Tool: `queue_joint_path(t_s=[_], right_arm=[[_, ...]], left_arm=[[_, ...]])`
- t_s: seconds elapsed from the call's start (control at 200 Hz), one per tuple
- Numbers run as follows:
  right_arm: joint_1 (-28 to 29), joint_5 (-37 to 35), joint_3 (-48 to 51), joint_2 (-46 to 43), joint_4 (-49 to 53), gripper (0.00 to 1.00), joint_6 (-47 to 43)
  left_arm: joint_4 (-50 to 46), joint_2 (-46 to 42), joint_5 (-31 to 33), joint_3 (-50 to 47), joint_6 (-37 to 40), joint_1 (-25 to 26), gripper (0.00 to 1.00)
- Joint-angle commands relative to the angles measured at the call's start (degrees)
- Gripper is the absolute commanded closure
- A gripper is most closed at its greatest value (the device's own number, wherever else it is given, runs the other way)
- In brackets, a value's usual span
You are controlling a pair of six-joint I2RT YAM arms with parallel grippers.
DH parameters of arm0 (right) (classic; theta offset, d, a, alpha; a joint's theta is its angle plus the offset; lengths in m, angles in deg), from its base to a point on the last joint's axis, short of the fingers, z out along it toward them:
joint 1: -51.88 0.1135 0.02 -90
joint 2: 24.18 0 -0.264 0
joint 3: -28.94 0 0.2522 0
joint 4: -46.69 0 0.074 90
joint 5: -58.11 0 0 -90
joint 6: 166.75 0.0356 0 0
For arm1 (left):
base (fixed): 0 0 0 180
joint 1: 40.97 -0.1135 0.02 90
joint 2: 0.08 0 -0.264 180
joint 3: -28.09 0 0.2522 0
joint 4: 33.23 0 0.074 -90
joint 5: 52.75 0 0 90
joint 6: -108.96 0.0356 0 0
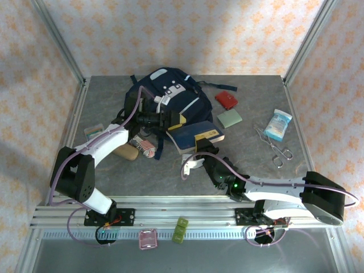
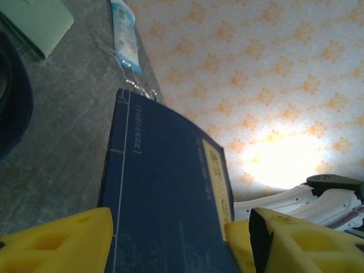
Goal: Pack the student bag
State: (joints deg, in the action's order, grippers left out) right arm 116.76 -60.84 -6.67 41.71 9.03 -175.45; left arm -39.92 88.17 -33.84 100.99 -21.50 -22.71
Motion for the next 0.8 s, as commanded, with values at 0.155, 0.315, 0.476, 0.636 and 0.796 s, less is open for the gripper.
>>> queue_joint_path(t_s=[0.155, 0.315, 0.476, 0.636, 0.796], right_arm=[[0.9, -0.1, -3.4, -0.3, -8.1, 1.0, -2.3], [1.0, 1.0, -3.4, 0.1, -7.6, 1.0, -2.4], [1.2, 2.2, -3.3, 0.8, -5.2, 1.0, -1.6], [1.1, 1.8, -2.6, 4.7, -7.4, 1.0, -1.8], [-0.2, 1.2, -2.9, 6.6, -7.9, 1.0, -0.6]], left_arm=[[-20.0, 1.3, 3.5, 4.3, 15.0, -1.0, 0.35], [-9.1, 0.2, 0.4, 1.2, 7.2, -1.5, 0.35], [-4.7, -0.3, -2.4, 0.7, 2.4, -1.6, 0.38], [14.0, -2.8, -5.8, -3.7, -11.3, 0.5, 0.45], [11.5, -3.0, -6.6, -4.1, -9.4, 1.5, 0.9]])
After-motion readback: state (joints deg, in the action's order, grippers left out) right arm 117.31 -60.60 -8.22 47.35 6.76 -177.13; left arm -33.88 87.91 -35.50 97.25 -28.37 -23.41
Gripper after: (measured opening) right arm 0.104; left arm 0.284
